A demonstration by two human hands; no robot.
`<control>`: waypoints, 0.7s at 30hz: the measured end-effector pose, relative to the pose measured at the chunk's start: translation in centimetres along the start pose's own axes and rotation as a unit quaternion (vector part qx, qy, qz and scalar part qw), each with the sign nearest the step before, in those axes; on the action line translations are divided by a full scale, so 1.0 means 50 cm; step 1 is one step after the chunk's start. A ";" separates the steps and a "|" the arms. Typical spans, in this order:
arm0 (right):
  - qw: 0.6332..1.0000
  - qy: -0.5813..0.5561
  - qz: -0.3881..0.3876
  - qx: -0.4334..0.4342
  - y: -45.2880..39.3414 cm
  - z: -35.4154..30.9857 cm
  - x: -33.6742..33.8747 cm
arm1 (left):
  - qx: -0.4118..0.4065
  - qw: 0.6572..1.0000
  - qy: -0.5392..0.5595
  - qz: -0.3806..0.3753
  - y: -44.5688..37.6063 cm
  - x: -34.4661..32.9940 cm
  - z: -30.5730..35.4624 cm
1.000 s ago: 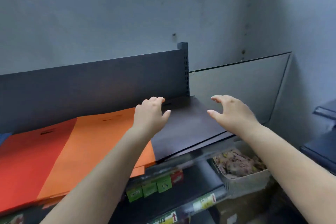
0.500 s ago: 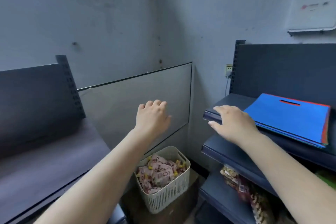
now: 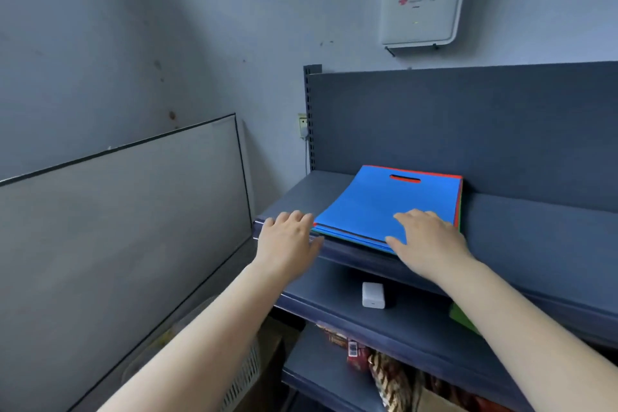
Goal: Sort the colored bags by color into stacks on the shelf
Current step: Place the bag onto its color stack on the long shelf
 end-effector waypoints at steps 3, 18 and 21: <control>0.998 -0.034 -0.026 -0.043 -0.016 0.057 -0.043 | -0.022 0.999 0.028 -0.018 -0.053 -0.049 0.035; 0.940 -0.142 0.000 -0.308 -0.050 0.237 -0.117 | -0.123 0.974 0.178 -0.061 -0.242 -0.204 0.103; 0.915 -0.201 0.020 -0.349 -0.040 0.262 -0.116 | -0.150 0.971 0.178 -0.061 -0.246 -0.206 0.117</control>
Point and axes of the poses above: each hand's wrist, its own y-axis away from the middle knuckle, its own x-axis out of the back of the hand, z = x × y, the point moved 8 cm from there along -y, towards the middle knuckle, and after that the axes turned 1 degree about -z, right-handed, at the moved point
